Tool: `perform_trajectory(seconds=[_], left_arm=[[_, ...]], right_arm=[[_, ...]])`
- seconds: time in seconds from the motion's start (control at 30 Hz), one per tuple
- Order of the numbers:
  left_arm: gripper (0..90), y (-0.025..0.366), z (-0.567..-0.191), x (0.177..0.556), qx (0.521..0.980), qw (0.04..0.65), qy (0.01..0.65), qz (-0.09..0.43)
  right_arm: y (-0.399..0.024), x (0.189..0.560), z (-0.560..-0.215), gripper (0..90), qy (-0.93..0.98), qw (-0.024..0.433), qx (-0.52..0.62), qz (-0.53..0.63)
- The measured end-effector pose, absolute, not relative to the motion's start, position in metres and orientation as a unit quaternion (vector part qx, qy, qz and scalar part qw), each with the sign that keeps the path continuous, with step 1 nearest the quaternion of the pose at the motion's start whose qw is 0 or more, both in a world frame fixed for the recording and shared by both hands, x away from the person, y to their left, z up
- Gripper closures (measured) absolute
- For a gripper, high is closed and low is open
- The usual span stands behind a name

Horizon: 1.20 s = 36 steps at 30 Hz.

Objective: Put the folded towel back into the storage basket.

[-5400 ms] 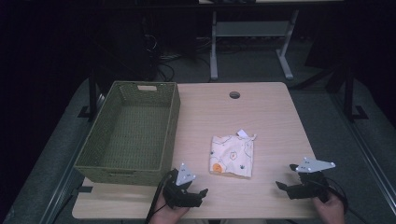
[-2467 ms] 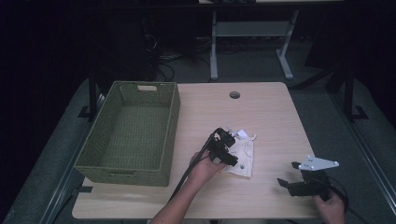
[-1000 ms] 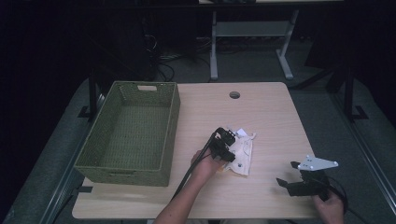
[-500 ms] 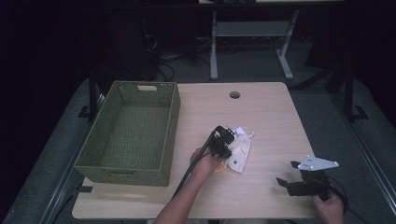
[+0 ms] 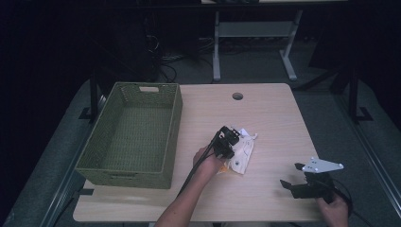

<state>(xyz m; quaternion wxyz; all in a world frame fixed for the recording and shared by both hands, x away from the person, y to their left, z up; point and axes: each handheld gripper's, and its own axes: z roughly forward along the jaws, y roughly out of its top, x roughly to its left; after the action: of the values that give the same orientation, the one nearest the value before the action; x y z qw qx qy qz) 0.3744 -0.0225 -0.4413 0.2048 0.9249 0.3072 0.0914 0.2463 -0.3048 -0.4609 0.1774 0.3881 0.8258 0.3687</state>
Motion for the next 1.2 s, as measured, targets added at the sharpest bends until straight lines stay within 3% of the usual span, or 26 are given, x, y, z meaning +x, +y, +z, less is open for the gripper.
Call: perform_trajectory(seconds=[0.17,0.5,1.2], left_arm=[[83.6,-0.012,-0.432,0.378,0.919,0.219,0.321,0.069],[83.6,-0.003,-0.400,0.370,0.917,0.237,0.311,0.074],[83.7,0.043,-0.341,0.365,0.883,0.338,0.327,0.013]], right_arm=[[-0.308,0.246,-0.460,13.6,0.823,0.180,0.390,0.373],[-0.308,0.246,-0.459,13.7,0.821,0.182,0.392,0.373],[-0.309,0.247,-0.460,13.6,0.819,0.184,0.396,0.373]])
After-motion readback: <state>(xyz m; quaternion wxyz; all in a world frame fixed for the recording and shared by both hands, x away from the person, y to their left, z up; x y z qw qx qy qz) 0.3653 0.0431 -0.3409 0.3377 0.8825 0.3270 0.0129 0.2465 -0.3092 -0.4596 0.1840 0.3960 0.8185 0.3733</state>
